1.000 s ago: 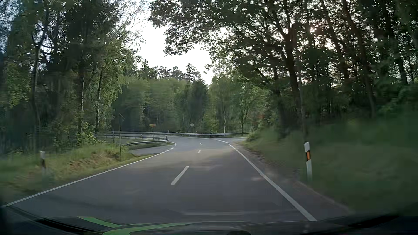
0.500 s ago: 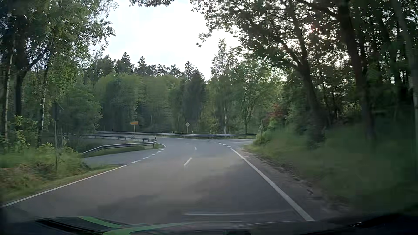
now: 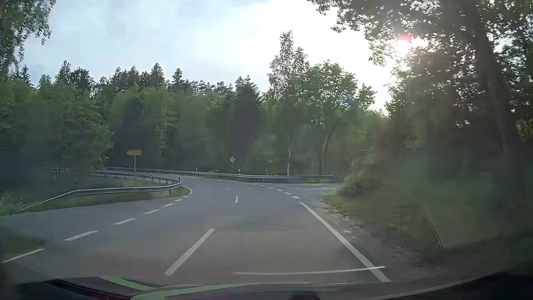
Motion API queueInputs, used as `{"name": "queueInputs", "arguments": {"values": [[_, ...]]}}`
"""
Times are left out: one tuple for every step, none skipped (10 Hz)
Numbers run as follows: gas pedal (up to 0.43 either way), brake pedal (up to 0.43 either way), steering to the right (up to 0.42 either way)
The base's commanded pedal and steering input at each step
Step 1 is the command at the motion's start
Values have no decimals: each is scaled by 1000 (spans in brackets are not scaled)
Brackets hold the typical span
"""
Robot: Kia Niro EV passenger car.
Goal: Follow the waypoints while adhering to traffic rules and regulations
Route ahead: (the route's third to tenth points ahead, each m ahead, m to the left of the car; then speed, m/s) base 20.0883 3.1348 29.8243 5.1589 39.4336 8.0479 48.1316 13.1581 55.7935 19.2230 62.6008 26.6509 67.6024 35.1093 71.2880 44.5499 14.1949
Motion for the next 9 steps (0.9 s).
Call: {"name": "queueInputs", "arguments": {"values": [[0,213,-10],[0,213,-19],[0,213,-24],[0,207,-28],[0,207,-31],[0,195,-34],[0,85,-40],[0,6,-49],[0,0,-57]]}}
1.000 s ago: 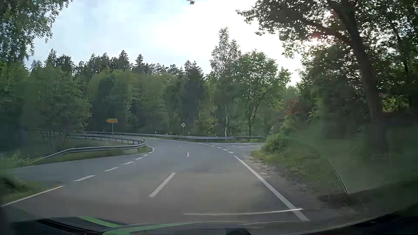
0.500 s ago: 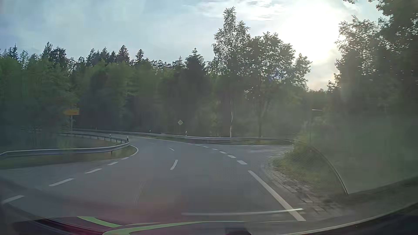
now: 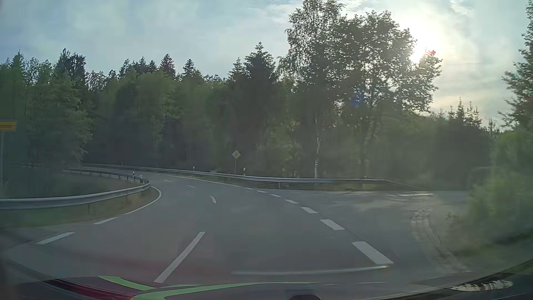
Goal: Follow the waypoints while adhering to traffic rules and regulations
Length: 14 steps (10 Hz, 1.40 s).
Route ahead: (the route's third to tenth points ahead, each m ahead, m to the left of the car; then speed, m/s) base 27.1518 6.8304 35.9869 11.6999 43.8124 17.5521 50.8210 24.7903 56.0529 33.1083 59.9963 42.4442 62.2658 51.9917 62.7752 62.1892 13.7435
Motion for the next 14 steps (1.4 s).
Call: {"name": "queueInputs", "arguments": {"values": [[0,0,-60],[0,0,-64],[0,0,-67],[0,0,-69],[39,0,-70],[39,0,-72],[39,0,-73],[39,0,-75],[39,0,-77],[39,0,-79],[39,0,-81],[39,0,-83],[47,0,-85],[47,0,-86]]}}
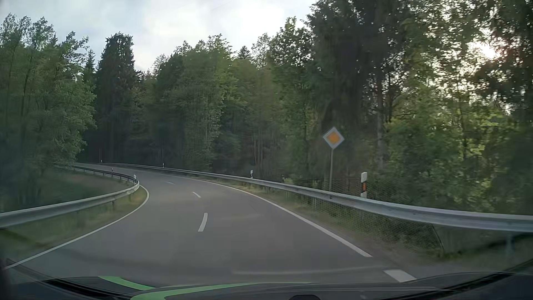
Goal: Follow the waypoints while adhering to traffic rules and regulations
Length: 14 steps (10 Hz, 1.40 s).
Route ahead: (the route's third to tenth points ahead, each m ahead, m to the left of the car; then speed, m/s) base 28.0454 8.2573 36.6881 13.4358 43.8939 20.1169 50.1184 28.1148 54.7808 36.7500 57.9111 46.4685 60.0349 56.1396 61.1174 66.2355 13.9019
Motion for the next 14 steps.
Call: {"name": "queueInputs", "arguments": {"values": [[47,0,-86],[47,0,-86],[47,0,-86],[47,0,-86],[59,0,-85],[59,0,-85],[59,0,-83],[59,0,-77],[67,0,-74],[67,0,-75],[67,0,-78],[67,0,-81],[67,0,-82],[67,0,-84]]}}
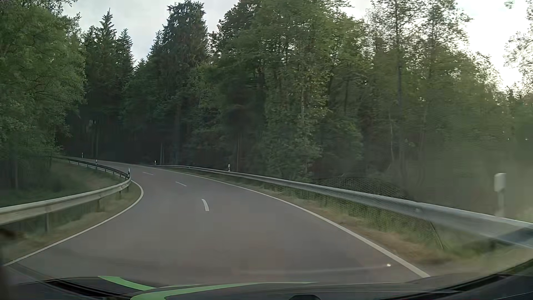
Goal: Follow the waypoints while adhering to traffic rules and regulations
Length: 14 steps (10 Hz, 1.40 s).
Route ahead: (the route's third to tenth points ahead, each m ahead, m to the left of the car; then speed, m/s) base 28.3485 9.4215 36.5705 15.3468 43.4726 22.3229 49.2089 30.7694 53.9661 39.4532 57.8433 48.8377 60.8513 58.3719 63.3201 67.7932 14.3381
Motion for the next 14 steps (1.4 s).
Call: {"name": "queueInputs", "arguments": {"values": [[67,0,-86],[67,0,-87],[67,0,-90],[67,0,-93],[67,0,-94],[79,0,-95],[79,0,-97],[79,0,-101],[79,0,-101],[79,0,-100],[87,0,-99],[87,0,-99],[87,0,-96],[87,0,-93]]}}
